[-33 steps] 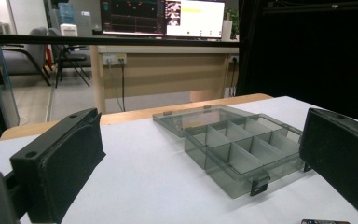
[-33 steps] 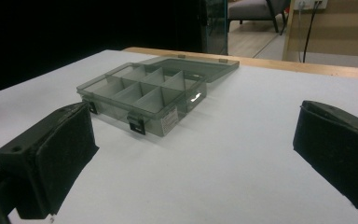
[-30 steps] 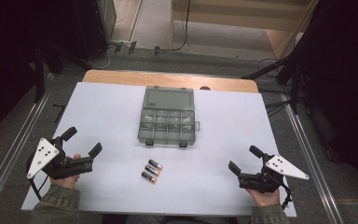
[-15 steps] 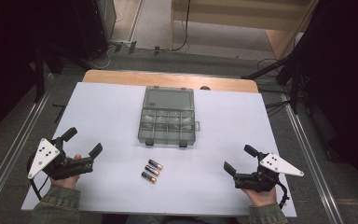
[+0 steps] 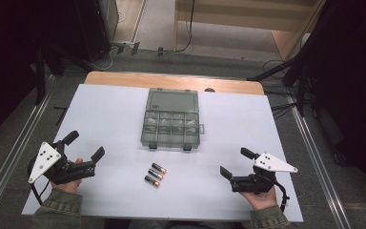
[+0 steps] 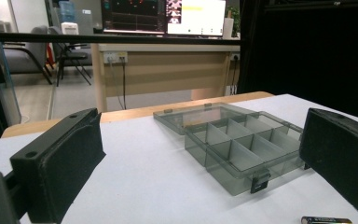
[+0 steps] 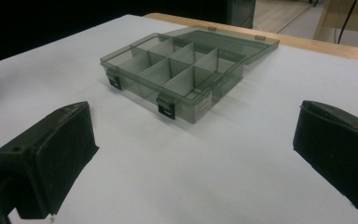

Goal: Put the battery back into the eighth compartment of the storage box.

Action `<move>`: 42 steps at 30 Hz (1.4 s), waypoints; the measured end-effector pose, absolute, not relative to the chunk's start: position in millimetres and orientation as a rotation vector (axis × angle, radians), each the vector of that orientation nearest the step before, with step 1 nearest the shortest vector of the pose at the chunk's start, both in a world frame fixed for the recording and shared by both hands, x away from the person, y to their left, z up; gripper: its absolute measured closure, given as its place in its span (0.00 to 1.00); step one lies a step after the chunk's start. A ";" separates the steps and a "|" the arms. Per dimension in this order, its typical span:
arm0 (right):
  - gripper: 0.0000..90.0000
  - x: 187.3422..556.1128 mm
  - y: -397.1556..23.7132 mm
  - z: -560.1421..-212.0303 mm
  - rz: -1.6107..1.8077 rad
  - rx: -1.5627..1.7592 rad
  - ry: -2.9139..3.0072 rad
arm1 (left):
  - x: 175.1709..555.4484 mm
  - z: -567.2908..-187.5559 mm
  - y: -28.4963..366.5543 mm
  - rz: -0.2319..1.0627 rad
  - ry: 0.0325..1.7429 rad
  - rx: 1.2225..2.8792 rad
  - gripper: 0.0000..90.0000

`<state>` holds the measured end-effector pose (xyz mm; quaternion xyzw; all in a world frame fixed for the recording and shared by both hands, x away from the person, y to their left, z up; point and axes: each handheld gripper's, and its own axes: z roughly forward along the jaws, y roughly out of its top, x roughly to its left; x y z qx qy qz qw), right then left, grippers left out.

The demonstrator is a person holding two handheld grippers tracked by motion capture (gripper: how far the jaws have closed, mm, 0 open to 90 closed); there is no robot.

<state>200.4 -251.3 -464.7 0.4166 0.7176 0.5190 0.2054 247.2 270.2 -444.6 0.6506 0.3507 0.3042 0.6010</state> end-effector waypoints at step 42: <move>0.02 240.6 -165.3 -460.3 1.262 1.076 2.356 | 246.2 -444.8 269.0 0.693 0.810 1.505 0.00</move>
